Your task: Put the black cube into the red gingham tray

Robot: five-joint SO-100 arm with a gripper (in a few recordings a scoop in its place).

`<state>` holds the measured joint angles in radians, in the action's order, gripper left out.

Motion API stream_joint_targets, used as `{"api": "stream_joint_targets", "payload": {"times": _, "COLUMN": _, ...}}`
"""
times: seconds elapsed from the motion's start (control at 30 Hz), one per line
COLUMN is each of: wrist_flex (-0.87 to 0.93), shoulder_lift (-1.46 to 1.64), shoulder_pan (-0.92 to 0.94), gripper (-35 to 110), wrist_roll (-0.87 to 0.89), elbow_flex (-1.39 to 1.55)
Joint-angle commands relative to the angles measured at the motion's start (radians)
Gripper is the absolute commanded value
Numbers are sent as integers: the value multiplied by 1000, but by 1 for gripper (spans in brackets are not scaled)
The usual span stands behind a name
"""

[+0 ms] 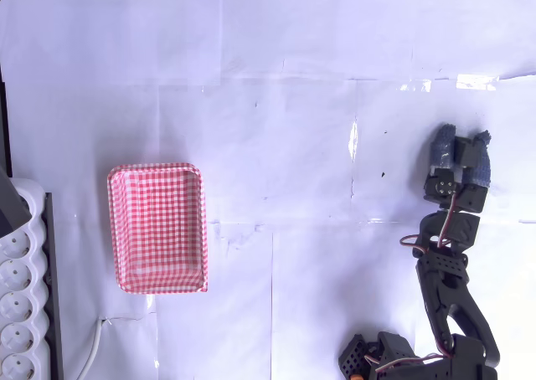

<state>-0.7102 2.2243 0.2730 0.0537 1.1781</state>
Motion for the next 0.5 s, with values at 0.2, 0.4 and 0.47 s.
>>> {"api": "stream_joint_targets", "payload": {"times": 0.2, "wrist_flex": 1480, "shoulder_lift": -408, "shoulder_pan": -23, "gripper": 0, "wrist_roll": -18, "elbow_flex": 399}}
{"api": "stream_joint_targets", "payload": {"times": 0.4, "wrist_flex": 2005, "shoulder_lift": -474, "shoulder_pan": -224, "gripper": 0, "wrist_roll": -258, "elbow_flex": 804}}
{"api": "stream_joint_targets", "payload": {"times": 0.47, "wrist_flex": 2109, "shoulder_lift": -492, "shoulder_pan": -321, "gripper": 0, "wrist_roll": -342, "elbow_flex": 925}}
